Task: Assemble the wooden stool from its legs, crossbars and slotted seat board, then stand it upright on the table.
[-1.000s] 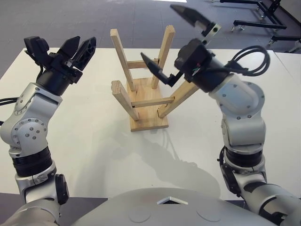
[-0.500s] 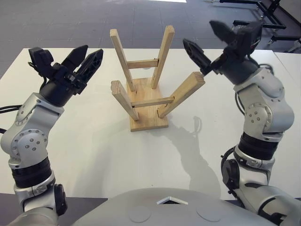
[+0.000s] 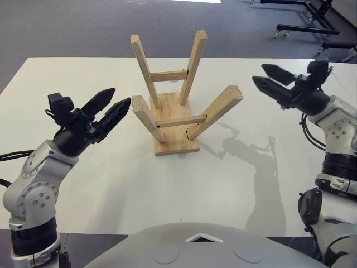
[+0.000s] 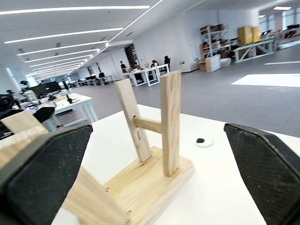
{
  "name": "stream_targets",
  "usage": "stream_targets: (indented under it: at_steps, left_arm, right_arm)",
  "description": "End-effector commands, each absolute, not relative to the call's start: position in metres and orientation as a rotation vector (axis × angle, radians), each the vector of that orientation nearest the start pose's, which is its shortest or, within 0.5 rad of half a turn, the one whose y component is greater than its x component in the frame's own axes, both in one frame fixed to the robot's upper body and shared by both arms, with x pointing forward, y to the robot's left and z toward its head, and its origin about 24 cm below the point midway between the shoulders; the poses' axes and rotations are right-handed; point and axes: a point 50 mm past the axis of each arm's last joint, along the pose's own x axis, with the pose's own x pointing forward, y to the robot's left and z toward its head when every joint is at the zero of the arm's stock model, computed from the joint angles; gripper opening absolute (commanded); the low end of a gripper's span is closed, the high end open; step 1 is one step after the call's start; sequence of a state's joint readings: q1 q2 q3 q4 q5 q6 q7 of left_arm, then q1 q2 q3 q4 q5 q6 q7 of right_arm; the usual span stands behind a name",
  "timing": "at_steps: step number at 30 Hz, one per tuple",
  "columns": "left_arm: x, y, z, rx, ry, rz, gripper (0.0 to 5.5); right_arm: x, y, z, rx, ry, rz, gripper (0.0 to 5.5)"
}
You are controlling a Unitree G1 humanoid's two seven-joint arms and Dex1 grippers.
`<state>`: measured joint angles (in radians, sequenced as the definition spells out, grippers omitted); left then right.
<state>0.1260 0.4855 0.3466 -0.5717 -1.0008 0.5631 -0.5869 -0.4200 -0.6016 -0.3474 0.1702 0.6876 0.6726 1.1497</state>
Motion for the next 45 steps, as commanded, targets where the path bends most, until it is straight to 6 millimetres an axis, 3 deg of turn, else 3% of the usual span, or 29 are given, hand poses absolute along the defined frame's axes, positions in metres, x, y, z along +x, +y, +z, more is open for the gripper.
stream_targets:
  at_steps: [1,11,17,27,37,45]
  left_arm:
    - [0.196,0.21,0.149,-0.325,-0.05,-0.77,3.64]
    - [0.2,0.206,0.15,-0.315,-0.03,-0.814,3.64]
    - [0.204,0.193,0.148,-0.312,0.005,-0.887,3.64]
    - [0.213,0.192,0.152,-0.28,0.01,-0.909,3.64]
    - [0.215,0.169,0.146,-0.291,0.033,-0.98,3.64]
    - [0.225,0.164,0.14,-0.28,0.041,-0.961,3.64]
  right_arm:
    - [0.284,-0.25,0.161,0.332,0.063,1.043,5.17]
    - [0.277,-0.242,0.153,0.338,0.114,1.099,5.17]
    - [0.279,-0.226,0.151,0.345,0.111,1.141,5.17]
    - [0.276,-0.208,0.137,0.298,0.166,1.213,5.17]
    - [0.284,-0.181,0.136,0.157,0.158,1.217,5.17]
    - [0.279,-0.168,0.145,0.152,0.14,1.278,5.17]
